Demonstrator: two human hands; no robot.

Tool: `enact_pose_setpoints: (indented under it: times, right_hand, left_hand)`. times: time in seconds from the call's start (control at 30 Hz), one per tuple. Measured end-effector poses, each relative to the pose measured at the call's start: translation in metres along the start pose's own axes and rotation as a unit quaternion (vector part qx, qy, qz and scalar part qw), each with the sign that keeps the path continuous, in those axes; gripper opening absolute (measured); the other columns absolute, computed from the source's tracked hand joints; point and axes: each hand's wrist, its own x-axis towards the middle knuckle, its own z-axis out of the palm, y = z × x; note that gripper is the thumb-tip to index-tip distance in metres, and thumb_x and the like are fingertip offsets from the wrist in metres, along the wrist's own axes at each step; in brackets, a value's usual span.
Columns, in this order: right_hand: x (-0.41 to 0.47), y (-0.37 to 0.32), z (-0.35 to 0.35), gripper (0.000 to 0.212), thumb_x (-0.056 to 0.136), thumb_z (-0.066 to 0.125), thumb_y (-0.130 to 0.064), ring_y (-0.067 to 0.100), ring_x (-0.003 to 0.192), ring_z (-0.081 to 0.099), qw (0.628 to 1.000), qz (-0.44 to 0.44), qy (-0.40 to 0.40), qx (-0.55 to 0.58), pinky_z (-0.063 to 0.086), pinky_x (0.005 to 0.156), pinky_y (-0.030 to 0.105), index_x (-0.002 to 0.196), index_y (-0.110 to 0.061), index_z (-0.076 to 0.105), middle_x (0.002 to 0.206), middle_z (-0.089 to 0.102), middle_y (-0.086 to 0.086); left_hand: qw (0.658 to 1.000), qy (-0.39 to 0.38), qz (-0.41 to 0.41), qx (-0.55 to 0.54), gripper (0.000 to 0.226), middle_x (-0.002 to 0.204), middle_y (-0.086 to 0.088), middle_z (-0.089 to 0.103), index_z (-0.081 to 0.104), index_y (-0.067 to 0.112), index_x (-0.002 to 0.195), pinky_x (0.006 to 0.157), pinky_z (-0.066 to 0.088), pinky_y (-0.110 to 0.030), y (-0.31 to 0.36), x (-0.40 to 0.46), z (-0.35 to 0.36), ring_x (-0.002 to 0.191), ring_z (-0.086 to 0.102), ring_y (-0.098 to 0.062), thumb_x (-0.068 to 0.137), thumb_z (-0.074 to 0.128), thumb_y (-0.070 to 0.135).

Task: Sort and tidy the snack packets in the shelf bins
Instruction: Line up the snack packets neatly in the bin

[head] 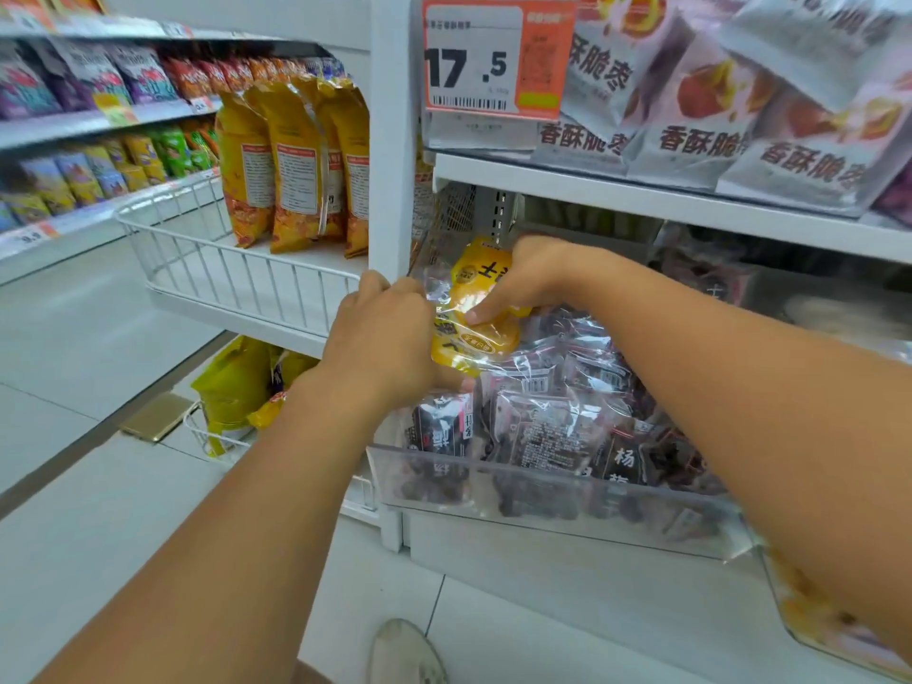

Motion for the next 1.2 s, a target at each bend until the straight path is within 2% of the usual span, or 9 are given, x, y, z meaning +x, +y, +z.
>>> enact_pose_setpoints:
  times: [0.17,0.33,0.47,0.53,0.73,0.9,1.07,1.13,1.2]
  right_hand:
    - [0.004,0.005,-0.001,0.047,0.070,0.091,-0.027,0.029,0.092,0.068,0.981,0.031,-0.004,0.193,0.059,0.084,0.041,0.097,-0.007,0.059,0.103,0.064,0.011]
    - [0.002,0.014,0.000,0.020,0.085,0.078,-0.022,0.014,0.055,0.060,0.956,0.086,-0.100,0.263,0.038,0.057,0.023,0.086,-0.016,0.059,0.076,0.061,0.002]
    - [0.000,0.020,-0.004,0.041,0.073,0.088,-0.025,0.025,0.084,0.062,0.951,0.081,-0.062,0.291,0.052,0.081,0.035,0.100,-0.014,0.060,0.098,0.065,0.008]
    - [-0.012,0.019,-0.007,0.038,0.075,0.087,-0.020,0.027,0.090,0.068,0.945,0.057,-0.047,0.318,0.055,0.088,0.040,0.101,-0.011,0.061,0.103,0.070,0.010]
    - [-0.082,0.031,-0.013,0.035,0.073,0.086,-0.005,0.025,0.088,0.074,0.927,-0.138,0.066,0.342,0.062,0.073,0.041,0.104,-0.010,0.071,0.094,0.077,0.008]
    - [-0.160,0.069,-0.021,0.035,0.075,0.082,-0.001,0.013,0.093,0.073,0.877,-0.250,0.179,0.369,0.059,0.081,0.027,0.106,-0.010,0.068,0.100,0.076,0.003]
    - [-0.216,0.142,-0.033,0.051,0.075,0.074,-0.014,0.028,0.100,0.072,0.779,-0.204,0.252,0.537,0.058,0.078,0.037,0.124,-0.003,0.061,0.108,0.075,0.012]
    - [-0.236,0.165,-0.035,0.055,0.078,0.070,-0.014,0.028,0.103,0.071,0.722,-0.172,0.274,0.612,0.058,0.077,0.034,0.130,0.000,0.057,0.112,0.073,0.013]
    - [-0.252,0.187,-0.037,0.054,0.079,0.068,-0.016,0.026,0.104,0.071,0.690,-0.138,0.300,0.644,0.058,0.077,0.034,0.130,-0.002,0.057,0.112,0.074,0.010]
  left_hand:
    - [1.000,0.020,-0.015,-0.003,0.075,0.123,0.004,0.055,0.066,0.020,0.106,0.091,0.040,-0.041,0.003,-0.002,0.000,0.115,0.039,-0.028,0.060,0.073,0.079]
    - [0.998,0.046,-0.021,-0.028,0.081,0.120,0.004,0.061,0.062,0.026,0.121,0.087,0.038,-0.040,0.003,-0.003,0.002,0.114,0.041,-0.028,0.059,0.077,0.076]
    - [0.997,0.056,-0.020,-0.054,0.091,0.125,0.003,0.060,0.054,0.028,0.132,0.089,0.037,-0.040,0.002,-0.002,0.005,0.118,0.039,-0.029,0.058,0.080,0.073]
    - [0.994,0.068,-0.019,-0.084,0.099,0.126,0.002,0.059,0.046,0.030,0.137,0.093,0.037,-0.041,0.002,-0.002,0.006,0.122,0.037,-0.029,0.055,0.085,0.069]
    - [0.962,0.133,-0.010,-0.239,0.123,0.122,0.002,0.055,0.030,0.031,0.145,0.102,0.041,-0.043,0.008,-0.008,-0.002,0.127,0.041,-0.025,0.044,0.093,0.058]
    - [0.881,0.205,0.088,-0.418,0.067,0.095,0.014,0.067,0.062,0.032,0.109,0.078,0.057,-0.029,0.036,-0.026,-0.024,0.089,0.068,-0.006,0.050,0.092,0.039]
    - [0.665,0.141,0.093,-0.727,0.055,0.083,0.002,0.073,0.060,0.022,0.112,0.065,0.060,-0.032,0.127,-0.039,-0.053,0.078,0.073,-0.016,0.062,0.083,0.021]
    - [0.642,0.047,0.112,-0.757,0.028,0.084,0.002,0.076,0.072,0.025,0.095,0.061,0.060,-0.036,0.175,-0.042,-0.056,0.078,0.074,-0.019,0.068,0.079,0.030]
    - [0.663,0.000,0.148,-0.734,0.018,0.083,0.004,0.077,0.075,0.027,0.084,0.058,0.060,-0.035,0.219,-0.045,-0.055,0.076,0.075,-0.017,0.068,0.083,0.030]
